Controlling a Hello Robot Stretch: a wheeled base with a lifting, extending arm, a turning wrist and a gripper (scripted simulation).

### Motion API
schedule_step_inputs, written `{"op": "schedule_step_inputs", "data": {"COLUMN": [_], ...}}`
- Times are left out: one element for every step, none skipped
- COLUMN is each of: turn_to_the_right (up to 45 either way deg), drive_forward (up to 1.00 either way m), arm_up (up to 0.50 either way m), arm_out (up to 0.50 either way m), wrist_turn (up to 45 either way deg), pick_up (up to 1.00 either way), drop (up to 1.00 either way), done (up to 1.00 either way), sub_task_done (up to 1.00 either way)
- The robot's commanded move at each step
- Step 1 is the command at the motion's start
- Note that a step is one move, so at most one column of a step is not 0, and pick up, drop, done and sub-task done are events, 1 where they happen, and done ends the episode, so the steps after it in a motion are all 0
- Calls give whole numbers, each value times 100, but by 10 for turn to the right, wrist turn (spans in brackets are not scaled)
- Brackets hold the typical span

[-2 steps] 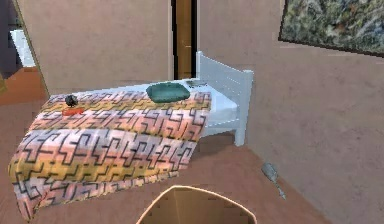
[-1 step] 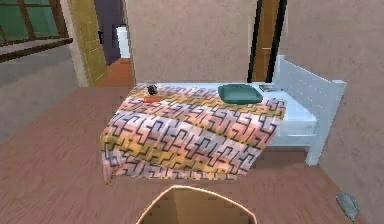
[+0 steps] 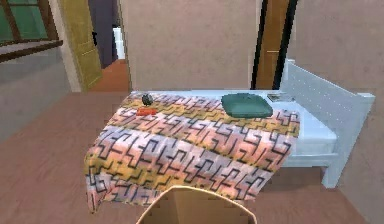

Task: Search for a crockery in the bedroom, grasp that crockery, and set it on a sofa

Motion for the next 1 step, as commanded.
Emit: {"op": "schedule_step_inputs", "data": {"turn_to_the_right": [-240], "drive_forward": [0], "arm_up": [0], "arm_out": [0], "wrist_turn": [0], "pick_up": [0], "drop": [0], "done": [0], "sub_task_done": [0]}}
